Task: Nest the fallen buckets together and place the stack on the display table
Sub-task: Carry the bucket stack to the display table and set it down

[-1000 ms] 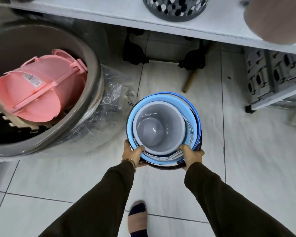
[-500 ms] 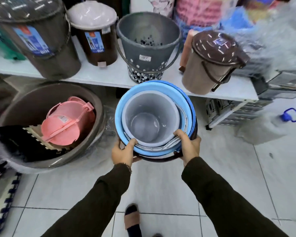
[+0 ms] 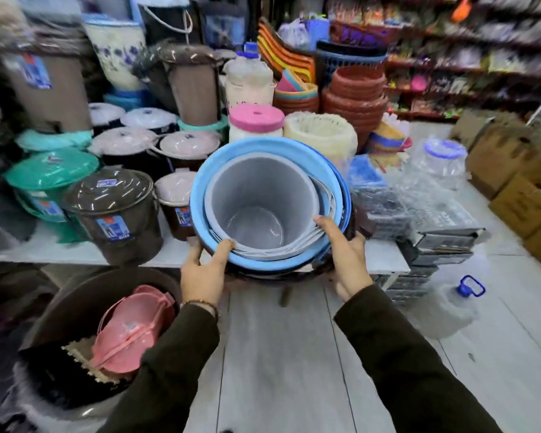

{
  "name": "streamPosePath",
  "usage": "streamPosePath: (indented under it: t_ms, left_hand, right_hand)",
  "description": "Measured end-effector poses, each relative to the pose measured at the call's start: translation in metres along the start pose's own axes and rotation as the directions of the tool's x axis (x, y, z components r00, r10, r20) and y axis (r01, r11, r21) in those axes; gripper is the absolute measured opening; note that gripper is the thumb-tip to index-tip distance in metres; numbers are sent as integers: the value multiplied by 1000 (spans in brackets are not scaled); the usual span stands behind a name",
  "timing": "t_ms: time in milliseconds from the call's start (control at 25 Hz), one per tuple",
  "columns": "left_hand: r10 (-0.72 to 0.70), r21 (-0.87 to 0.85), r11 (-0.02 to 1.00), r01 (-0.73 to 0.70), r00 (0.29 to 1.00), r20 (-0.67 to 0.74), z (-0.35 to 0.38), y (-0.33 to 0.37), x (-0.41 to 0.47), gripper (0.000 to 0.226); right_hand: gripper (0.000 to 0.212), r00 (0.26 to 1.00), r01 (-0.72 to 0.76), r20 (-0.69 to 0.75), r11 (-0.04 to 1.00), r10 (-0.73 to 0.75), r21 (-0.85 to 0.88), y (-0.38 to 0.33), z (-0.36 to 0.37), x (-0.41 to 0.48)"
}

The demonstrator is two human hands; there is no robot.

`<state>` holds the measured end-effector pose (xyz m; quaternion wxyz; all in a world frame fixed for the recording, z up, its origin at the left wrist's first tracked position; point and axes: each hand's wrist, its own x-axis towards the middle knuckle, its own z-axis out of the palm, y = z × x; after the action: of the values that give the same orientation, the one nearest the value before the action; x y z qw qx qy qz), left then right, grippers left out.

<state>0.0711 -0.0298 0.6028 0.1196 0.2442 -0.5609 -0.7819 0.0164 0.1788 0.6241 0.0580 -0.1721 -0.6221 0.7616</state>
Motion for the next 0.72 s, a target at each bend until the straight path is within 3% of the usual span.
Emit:
streamPosePath:
  t_ms: [120,280,480,600,720]
  left_hand:
    - [19,-49,999,-18,1000,21,27,46,49,31]
    - [29,-52,998,-26,998,59,59,88,126,40]
    - [-157,-66,984,167,980,124,78,93,245,49]
    - [-328,-25,943,331,940,89,75,62,296,53]
    - [-445,28,896,444,892,80,70,27,327,58]
  right_hand:
    - [104,998,47,26,998,-48,34,-47,41,37]
    - [118,999,34,15,998,-35,48,-75,98,102]
    - [127,992,-81,-98,996,77,-38,-48,166,196]
    - [101,970,-168,-201,976,139,-135,-4,182,233]
    - [104,937,-292,-268,923,224,-250,32,191,250]
